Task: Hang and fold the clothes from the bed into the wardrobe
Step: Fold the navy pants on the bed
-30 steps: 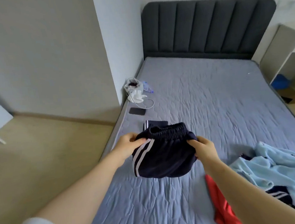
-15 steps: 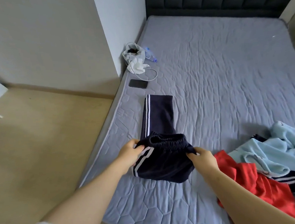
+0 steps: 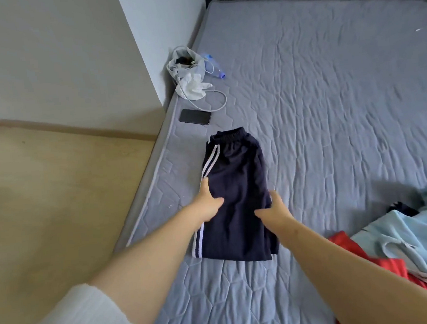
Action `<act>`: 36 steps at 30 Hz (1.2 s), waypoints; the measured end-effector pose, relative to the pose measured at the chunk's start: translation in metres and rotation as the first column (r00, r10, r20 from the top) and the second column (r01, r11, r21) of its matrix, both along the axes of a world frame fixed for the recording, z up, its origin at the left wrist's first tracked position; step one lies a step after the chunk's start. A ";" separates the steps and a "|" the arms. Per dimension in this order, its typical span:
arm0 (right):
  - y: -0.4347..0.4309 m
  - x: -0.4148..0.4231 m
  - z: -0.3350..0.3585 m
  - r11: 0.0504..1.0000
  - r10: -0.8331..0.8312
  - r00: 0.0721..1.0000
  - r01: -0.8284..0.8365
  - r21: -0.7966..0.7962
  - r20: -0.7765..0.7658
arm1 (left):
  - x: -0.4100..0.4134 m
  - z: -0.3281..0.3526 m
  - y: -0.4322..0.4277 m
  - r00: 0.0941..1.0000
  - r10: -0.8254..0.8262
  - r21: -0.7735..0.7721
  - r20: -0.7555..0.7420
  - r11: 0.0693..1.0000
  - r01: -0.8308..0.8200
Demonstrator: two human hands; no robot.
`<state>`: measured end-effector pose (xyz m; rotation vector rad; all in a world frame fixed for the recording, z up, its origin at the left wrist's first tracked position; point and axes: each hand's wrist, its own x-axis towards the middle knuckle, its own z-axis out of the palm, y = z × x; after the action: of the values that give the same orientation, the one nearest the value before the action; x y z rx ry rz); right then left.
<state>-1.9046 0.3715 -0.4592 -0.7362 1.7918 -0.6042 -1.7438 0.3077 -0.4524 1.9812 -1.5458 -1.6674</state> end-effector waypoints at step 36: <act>0.065 0.000 -0.237 0.640 0.692 0.310 -0.682 0.354 -0.652 | 0.040 -0.244 0.081 0.453 -0.423 -0.281 0.785 0.408 0.869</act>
<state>-1.9050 0.4363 -0.6961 -1.8336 1.9014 0.4092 -1.7035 0.3888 -0.6963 1.5240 -2.9947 -0.2267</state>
